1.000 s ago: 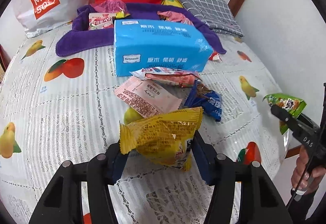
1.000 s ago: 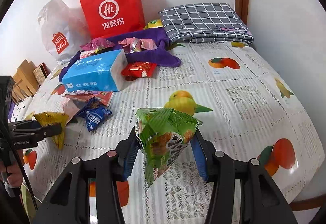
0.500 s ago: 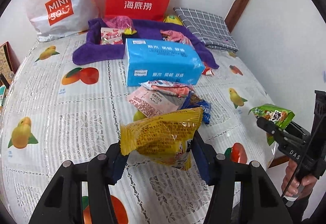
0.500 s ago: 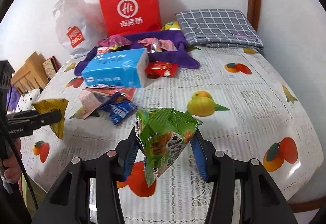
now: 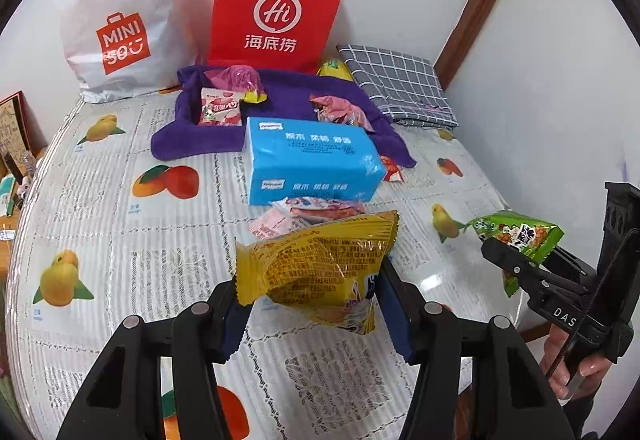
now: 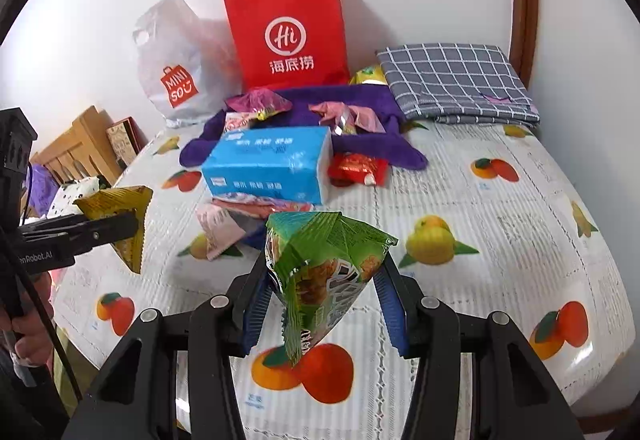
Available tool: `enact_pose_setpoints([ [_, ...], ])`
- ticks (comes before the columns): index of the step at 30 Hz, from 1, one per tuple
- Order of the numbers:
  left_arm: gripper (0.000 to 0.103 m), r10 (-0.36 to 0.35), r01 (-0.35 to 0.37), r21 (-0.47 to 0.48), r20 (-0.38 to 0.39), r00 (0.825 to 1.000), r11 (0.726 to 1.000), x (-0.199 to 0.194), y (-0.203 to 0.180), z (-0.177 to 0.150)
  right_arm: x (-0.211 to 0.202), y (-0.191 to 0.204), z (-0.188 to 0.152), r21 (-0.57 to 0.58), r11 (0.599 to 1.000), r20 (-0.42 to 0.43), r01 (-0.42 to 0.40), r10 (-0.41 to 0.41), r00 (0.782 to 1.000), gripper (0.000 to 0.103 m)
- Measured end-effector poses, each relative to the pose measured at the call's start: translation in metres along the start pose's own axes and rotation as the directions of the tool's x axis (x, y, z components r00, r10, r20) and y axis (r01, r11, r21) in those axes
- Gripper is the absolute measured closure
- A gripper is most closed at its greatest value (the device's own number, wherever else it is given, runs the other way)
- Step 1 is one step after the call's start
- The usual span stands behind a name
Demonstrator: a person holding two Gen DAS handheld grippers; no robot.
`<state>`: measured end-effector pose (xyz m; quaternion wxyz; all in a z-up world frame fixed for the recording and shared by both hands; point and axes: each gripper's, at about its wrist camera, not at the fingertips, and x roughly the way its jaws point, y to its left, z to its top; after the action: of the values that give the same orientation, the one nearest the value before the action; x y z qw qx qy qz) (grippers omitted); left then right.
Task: Organize snacks
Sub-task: 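Carry the green bag with the right tool while the left tool carries the yellow bag toward the towel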
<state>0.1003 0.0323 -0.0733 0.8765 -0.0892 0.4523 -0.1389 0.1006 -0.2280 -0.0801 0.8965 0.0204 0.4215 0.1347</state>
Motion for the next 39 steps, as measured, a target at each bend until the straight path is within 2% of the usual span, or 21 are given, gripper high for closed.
enact_pose_setpoints([
  [26, 0.047, -0.015, 0.014, 0.013, 0.037, 0.999, 1.0, -0.004, 0.002, 0.041, -0.001, 0.02, 0.053, -0.025, 0.999, 0.081, -0.044, 0.046, 0.996, 0.054],
  [39, 0.047, -0.007, 0.007, 0.002, 0.044, 0.999, 1.0, 0.0, 0.012, 0.058, 0.009, 0.03, 0.073, -0.053, 0.997, 0.094, -0.051, 0.056, 0.994, 0.054],
])
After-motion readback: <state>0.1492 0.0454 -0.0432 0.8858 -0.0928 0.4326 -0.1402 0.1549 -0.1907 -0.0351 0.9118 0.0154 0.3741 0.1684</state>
